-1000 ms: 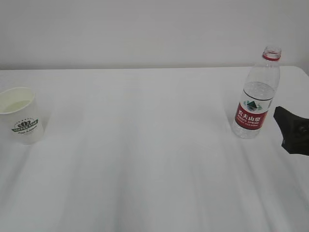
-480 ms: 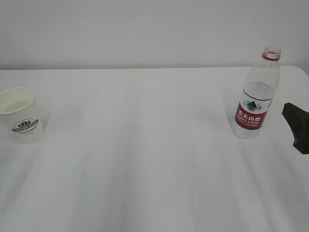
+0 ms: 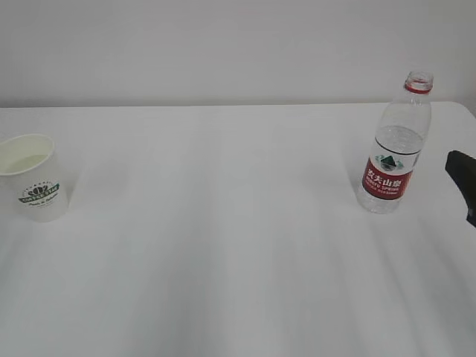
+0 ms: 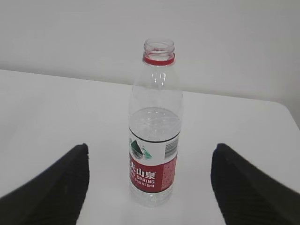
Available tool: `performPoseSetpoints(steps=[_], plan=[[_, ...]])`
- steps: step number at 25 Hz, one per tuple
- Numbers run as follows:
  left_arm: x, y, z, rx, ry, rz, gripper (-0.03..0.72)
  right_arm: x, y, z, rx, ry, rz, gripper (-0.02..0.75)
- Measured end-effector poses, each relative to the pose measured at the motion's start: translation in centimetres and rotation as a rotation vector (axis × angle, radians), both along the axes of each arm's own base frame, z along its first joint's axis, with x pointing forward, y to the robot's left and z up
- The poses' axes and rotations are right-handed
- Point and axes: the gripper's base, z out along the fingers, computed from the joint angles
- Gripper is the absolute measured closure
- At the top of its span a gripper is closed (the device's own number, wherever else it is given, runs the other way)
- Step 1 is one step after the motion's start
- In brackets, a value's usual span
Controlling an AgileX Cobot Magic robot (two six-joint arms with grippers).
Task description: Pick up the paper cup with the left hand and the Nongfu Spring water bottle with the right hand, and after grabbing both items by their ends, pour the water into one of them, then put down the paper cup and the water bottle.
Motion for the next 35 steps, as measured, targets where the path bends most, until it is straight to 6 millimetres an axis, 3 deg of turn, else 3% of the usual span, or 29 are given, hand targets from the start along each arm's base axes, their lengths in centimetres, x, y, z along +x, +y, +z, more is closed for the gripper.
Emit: performPoseSetpoints(steps=[6, 14, 22, 29, 35], plan=[[-0.1, -0.2, 0.3, 0.000, 0.020, -0.001, 0.165, -0.7, -0.1, 0.7, -0.029, -0.012, 0.007, 0.135], [-0.6, -1.8, 2.7, 0.018, 0.062, -0.086, 0.165, -1.6, -0.2, 1.5, -0.023, -0.024, 0.011, 0.142], [-1.2, -1.5, 5.0, 0.007, 0.049, -0.061, 0.165, -2.4, -0.3, 2.5, -0.041, 0.005, 0.029, 0.143], [-4.0, -0.3, 6.5, -0.006, 0.036, -0.063, 0.165, -3.3, -0.4, 2.8, -0.054, 0.004, 0.040, 0.143], [-7.1, 1.2, 6.1, -0.005, 0.083, -0.053, 0.165, -4.0, -0.4, 3.0, -0.057, 0.010, 0.047, 0.144]])
